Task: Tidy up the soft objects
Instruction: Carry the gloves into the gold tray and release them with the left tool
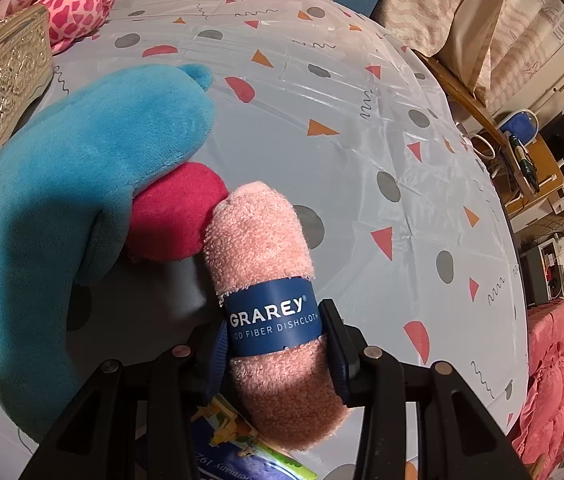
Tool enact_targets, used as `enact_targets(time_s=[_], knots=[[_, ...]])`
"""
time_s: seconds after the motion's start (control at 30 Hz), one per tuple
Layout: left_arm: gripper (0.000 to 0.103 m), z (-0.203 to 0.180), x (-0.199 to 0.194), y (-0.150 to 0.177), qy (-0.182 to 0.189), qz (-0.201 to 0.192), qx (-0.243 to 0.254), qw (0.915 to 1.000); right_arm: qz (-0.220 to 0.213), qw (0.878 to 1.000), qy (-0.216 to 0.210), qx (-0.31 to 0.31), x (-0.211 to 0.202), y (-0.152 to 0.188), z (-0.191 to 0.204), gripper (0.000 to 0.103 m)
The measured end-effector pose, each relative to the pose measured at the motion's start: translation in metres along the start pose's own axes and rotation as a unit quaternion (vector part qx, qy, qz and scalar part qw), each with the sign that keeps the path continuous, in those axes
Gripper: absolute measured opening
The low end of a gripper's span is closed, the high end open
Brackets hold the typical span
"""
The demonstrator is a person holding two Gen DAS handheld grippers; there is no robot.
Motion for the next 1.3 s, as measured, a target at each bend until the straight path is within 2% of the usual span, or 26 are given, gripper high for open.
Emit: enact_targets(time_s=[0.17,0.27,0.4,0.6,0.7,0.77,0.83,0.87,1.0,1.1,1.3], knots=[[0.046,-0.006,0.026,-0.018,-0.011,0.011,0.021,0.9996,0.001,1.0,-0.002,0.002,0.0,0.0,-0.001,0.042],[0.046,0.0,0.043,-0.027,-0.024,0.01,0.011,0.9996,0.001,1.0,-0.002,0.002,0.001,0.0,-0.002,0.042],[0.046,0.01,0.067,-0.035,-0.015,0.017,-0.03,0.9993,0.001,1.0,-0.002,0.002,0.0,0.0,-0.002,0.042],[0.048,0.033,0.096,-0.045,-0.055,0.019,-0.056,0.9967,0.001,1.0,-0.001,0.001,0.001,-0.001,-0.002,0.042],[0.049,0.04,0.108,-0.047,-0.069,0.02,-0.053,0.996,0.0,1.0,-0.001,0.0,0.001,-0.001,-0.002,0.042],[0.053,0.044,0.116,-0.047,-0.081,0.025,-0.043,0.9955,0.0,1.0,0.0,-0.001,0.001,-0.001,-0.002,0.042],[0.065,0.047,0.12,-0.045,-0.086,0.031,-0.043,0.9949,0.0,1.0,0.001,-0.001,0.0,-0.001,-0.001,0.042],[0.066,0.047,0.121,-0.046,-0.087,0.031,-0.042,0.9949,0.0,1.0,0.001,-0.001,0.0,-0.001,-0.001,0.042],[0.072,0.042,0.115,-0.05,-0.104,0.021,-0.009,0.9943,0.0,1.0,0.001,-0.001,0.0,-0.001,-0.001,0.042],[0.072,0.034,0.104,-0.052,-0.117,0.009,0.022,0.9929,-0.001,1.0,0.002,-0.001,0.0,-0.001,0.0,0.042],[0.072,0.003,0.069,-0.038,-0.113,-0.023,0.093,0.989,-0.001,1.0,0.003,-0.003,0.0,-0.001,0.0,0.042]])
Point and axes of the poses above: each gripper's, at about its wrist camera, not at the fingertips, and x roughly the way its jaws point, z to its left, y to its underside, the point moved 9 cm from there along x, roughly the way its jaws point, and after that the axes turned 11 degrees about y, right-handed, at the moved point
